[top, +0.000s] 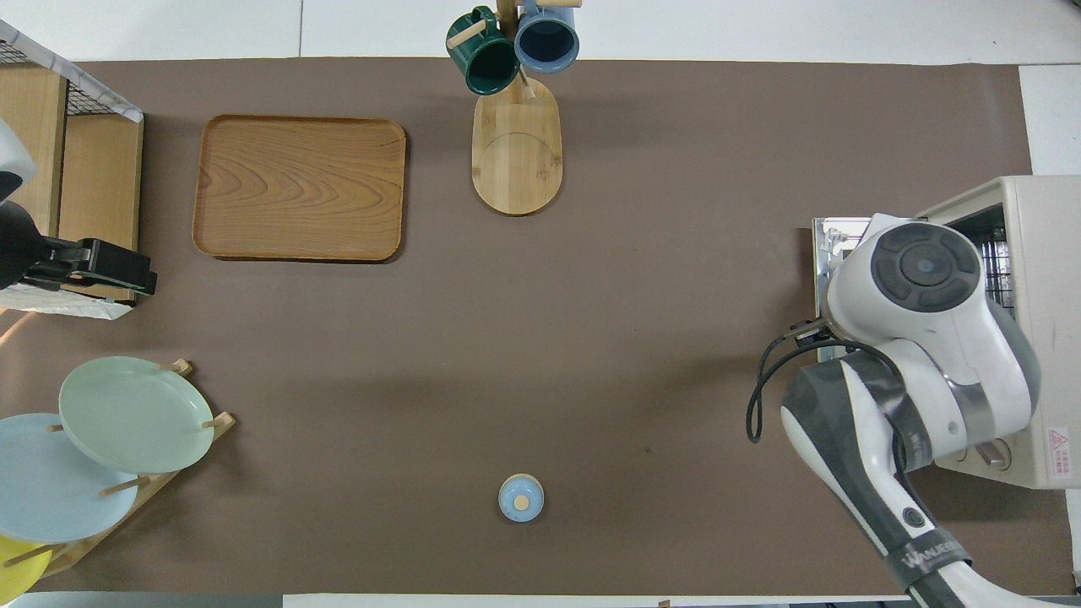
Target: Put eggplant into oven
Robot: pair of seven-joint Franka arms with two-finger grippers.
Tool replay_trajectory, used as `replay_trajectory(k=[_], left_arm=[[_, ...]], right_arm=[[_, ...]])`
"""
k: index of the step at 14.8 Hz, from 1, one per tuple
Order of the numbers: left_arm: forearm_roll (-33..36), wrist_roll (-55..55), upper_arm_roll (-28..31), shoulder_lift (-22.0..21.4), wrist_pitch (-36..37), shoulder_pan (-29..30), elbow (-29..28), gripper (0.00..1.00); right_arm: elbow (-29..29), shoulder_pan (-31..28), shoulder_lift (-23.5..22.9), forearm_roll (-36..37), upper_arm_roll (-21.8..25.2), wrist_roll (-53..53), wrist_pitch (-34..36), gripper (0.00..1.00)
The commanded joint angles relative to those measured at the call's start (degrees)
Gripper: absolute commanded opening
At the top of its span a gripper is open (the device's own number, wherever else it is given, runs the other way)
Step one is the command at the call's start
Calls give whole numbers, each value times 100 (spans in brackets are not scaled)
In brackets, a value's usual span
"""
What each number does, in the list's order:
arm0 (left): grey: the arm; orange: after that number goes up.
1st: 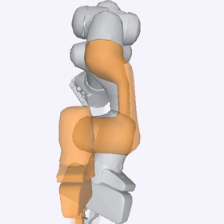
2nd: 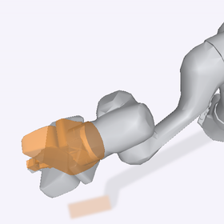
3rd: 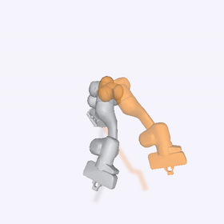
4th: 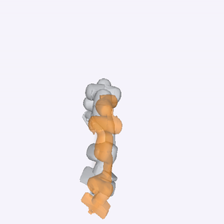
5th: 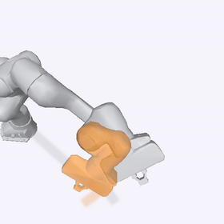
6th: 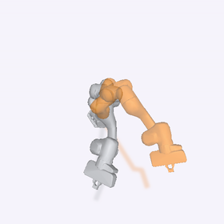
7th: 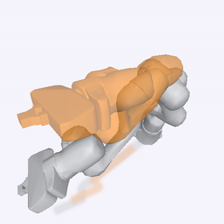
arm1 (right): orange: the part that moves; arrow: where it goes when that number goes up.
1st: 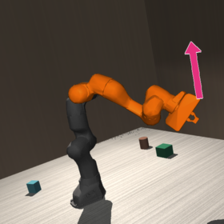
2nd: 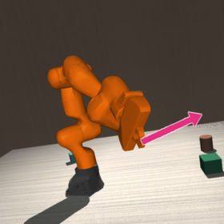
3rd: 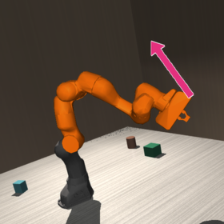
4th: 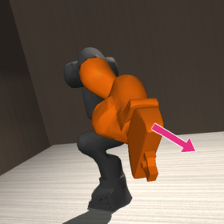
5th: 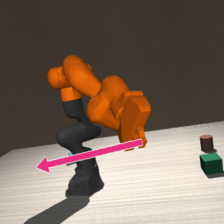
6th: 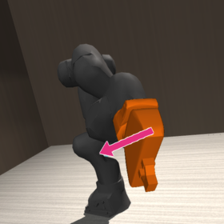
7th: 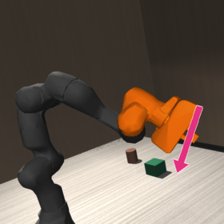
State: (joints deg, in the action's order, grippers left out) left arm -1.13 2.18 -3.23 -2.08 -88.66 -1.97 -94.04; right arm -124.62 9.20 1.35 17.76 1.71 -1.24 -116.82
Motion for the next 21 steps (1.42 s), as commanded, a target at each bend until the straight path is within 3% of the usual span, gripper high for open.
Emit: replay_trajectory(k=[1, 5, 8, 11, 12, 13, 15, 18, 19, 20, 21], left_arm=[[96, 37, 33, -64, 59, -5, -9, 100], [96, 37, 24, -73, 77, -14, -9, 100], [96, 37, 33, -64, 77, -5, -9, 100], [96, 37, 33, -73, 77, -5, -9, 100], [96, 37, 33, -73, 77, -14, -9, 100], [96, 37, 33, -73, 77, -14, -9, 100], [96, 37, 33, -73, 77, -5, -9, 100], [96, 37, 33, -73, 77, -5, -9, 100], [96, 37, 33, -73, 77, -5, -9, 100], [96, 37, 33, -73, 77, -5, -9, 100], [96, 37, 33, -73, 77, -5, -9, 100]], right_arm=[[-98, -610, 111, 105, -92, -735, -174, 0], [-273, -1139, 260, 26, -101, -1317, -200, 0], [-798, -1279, 409, 17, -101, -1361, -892, 0], [-994, -1350, 471, -158, -101, -1502, -1027, 0], [-977, -1350, 471, -202, -101, -1520, -1035, 27], [-959, -1333, 463, -203, -101, -1572, -1027, 40], [-854, -1306, 436, -211, -110, -1625, -931, 49], [4, -835, 332, -614, -154, -1591, 77, 49], [173, -536, 261, -694, -154, -1442, 150, 43], [184, -385, 234, -695, -154, -1162, 64, 34], [140, -227, 199, -704, -154, -768, -172, 16]])
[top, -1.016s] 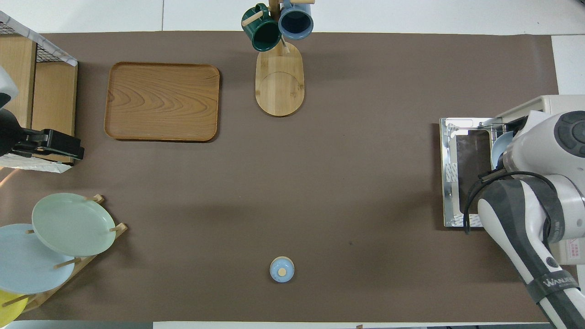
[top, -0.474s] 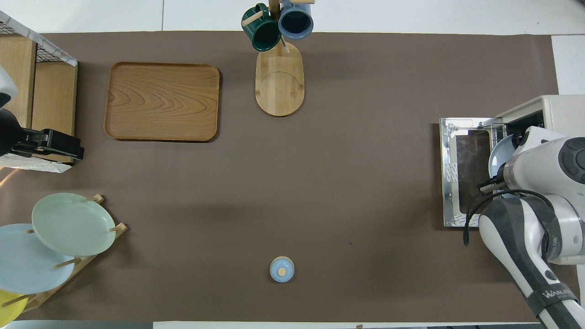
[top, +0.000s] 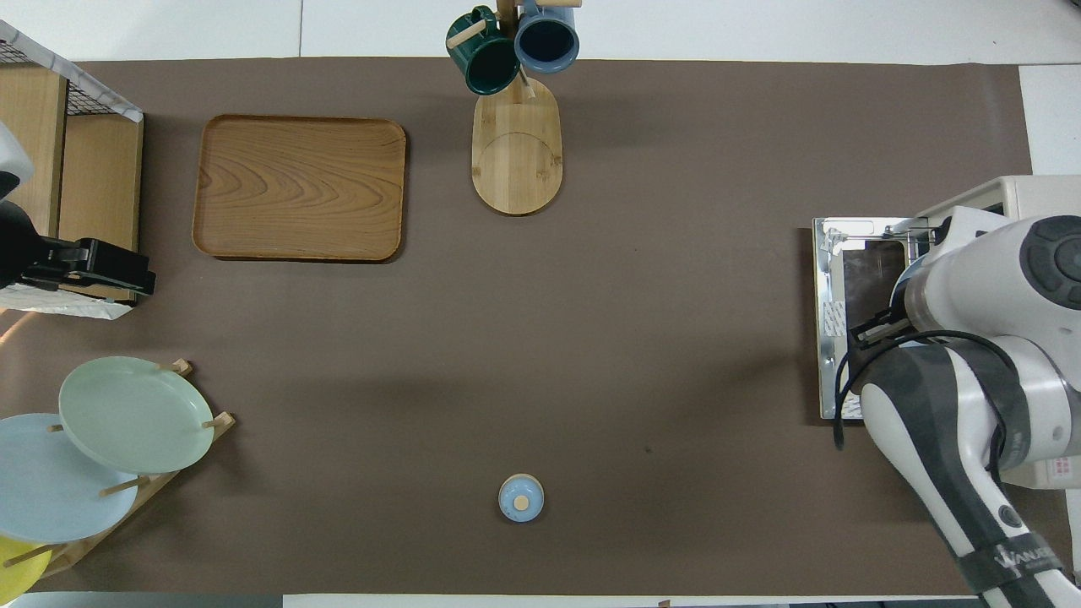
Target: Put eggplant into oven
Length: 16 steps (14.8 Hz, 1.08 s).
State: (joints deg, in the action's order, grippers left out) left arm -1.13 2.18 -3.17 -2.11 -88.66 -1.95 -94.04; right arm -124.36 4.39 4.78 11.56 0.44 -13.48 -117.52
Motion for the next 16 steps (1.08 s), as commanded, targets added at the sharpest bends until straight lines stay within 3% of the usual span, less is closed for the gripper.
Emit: replay_trajectory(k=[1, 6, 16], left_arm=[[96, 37, 27, -61, 77, -7, -9, 100], [96, 37, 27, -61, 85, -7, -9, 100], [96, 37, 27, -70, 77, -7, -9, 100]], right_arm=[[44, 473, -274, -92, -27, 860, -331, 0], [-413, 485, -978, -92, -18, 1558, -1554, 0], [-660, 352, -1110, 92, 0, 1576, -1599, 0]])
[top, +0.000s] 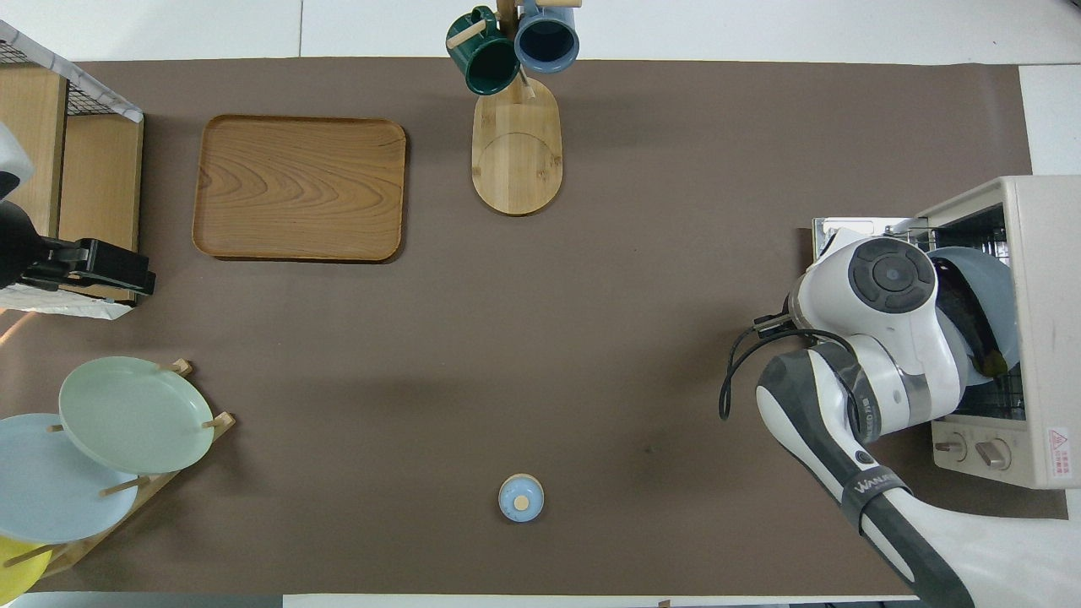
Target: Put eggplant into oven
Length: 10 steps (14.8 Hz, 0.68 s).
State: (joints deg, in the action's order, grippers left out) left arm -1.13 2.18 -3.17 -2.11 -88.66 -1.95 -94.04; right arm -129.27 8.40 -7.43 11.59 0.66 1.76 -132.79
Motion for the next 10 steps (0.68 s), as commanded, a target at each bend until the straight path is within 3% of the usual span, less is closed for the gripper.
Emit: replay_trajectory(k=[1, 10], left_arm=[[96, 37, 27, -61, 77, -7, -9, 100], [96, 37, 27, -61, 77, -7, -9, 100]], right_arm=[[-169, -49, 84, 176, -22, 44, -72, 0], [-46, -137, 66, 1282, -22, 26, 156, 0]])
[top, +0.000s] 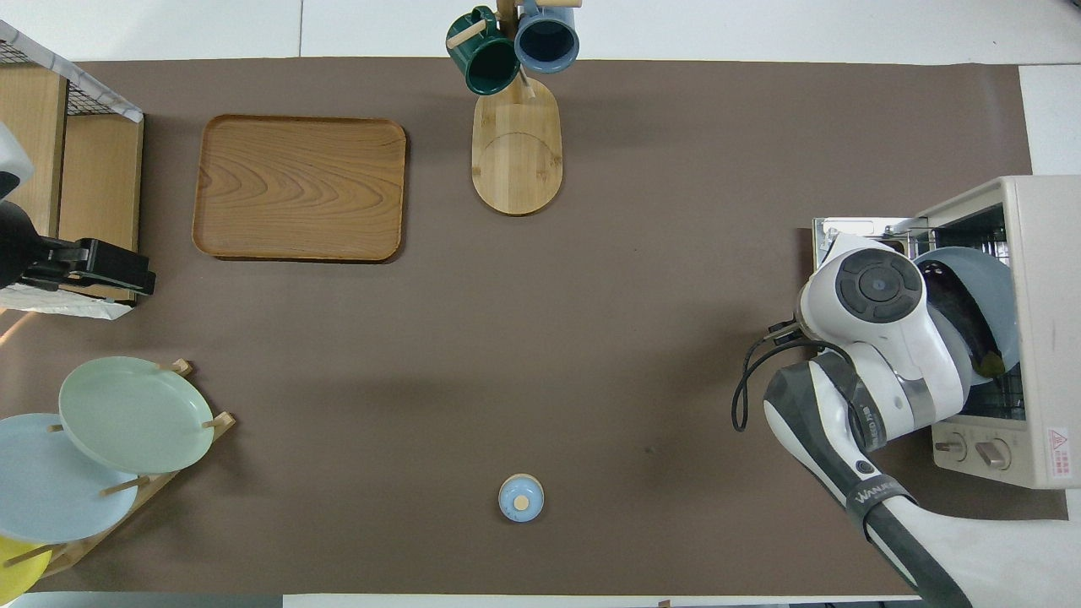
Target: Put eggplant into oven
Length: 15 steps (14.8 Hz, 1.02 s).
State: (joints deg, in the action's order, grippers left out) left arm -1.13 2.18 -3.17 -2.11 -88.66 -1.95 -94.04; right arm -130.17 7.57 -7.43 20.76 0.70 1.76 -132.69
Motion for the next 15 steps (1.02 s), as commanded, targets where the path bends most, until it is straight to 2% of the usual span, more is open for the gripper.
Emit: replay_trajectory(k=[1, 4, 8, 11, 15], left_arm=[[96, 37, 27, -61, 77, -7, -9, 100], [96, 37, 27, -70, 77, -7, -9, 100], [96, 37, 27, -61, 77, -7, -9, 100], [96, 37, 27, -61, 77, -7, -9, 100], [96, 37, 27, -70, 77, -7, -9, 100]], right_arm=[[97, -45, 58, 515, -26, 18, 182, 0], [473, -1, 58, 648, -35, -96, 672, 0], [1265, -298, 119, 587, -17, -1184, 1579, 0], [1346, -641, 312, 552, -17, -1914, 1746, 0], [1346, -809, 549, 290, 9, -2135, 2080, 0]])
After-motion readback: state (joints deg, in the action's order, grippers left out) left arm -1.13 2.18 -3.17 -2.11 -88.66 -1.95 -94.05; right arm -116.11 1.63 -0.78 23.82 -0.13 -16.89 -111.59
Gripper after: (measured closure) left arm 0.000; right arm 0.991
